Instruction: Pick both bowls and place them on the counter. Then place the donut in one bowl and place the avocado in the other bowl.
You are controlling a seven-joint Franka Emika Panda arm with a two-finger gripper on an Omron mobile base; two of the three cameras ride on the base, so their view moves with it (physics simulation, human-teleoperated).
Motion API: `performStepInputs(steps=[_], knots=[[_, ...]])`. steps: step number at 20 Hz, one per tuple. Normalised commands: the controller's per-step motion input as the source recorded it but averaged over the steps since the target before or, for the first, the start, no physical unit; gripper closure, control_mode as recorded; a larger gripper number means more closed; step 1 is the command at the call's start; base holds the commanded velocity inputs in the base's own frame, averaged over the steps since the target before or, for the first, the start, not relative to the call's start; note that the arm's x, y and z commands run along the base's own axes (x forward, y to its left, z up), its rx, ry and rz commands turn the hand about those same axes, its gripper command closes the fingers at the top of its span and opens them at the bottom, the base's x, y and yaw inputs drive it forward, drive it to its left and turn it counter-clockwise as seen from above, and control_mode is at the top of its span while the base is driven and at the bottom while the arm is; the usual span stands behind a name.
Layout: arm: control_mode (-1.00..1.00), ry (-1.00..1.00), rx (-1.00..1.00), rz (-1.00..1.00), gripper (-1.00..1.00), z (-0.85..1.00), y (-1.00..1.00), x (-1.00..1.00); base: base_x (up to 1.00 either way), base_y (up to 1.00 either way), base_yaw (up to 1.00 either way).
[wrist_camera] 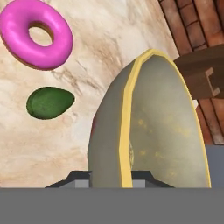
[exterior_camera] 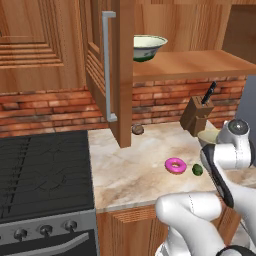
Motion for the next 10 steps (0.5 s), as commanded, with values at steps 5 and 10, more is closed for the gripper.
performStepInputs(steps=[5,10], knots=[[-1.00,0.00,0.00,0.03,1.00,-0.27,-0.12,0.21,0.00,0.00,0.00],[-1.00,0.00,0.00,0.05,1.00,-0.31,-0.05,0.25,0.00,0.00,0.00]])
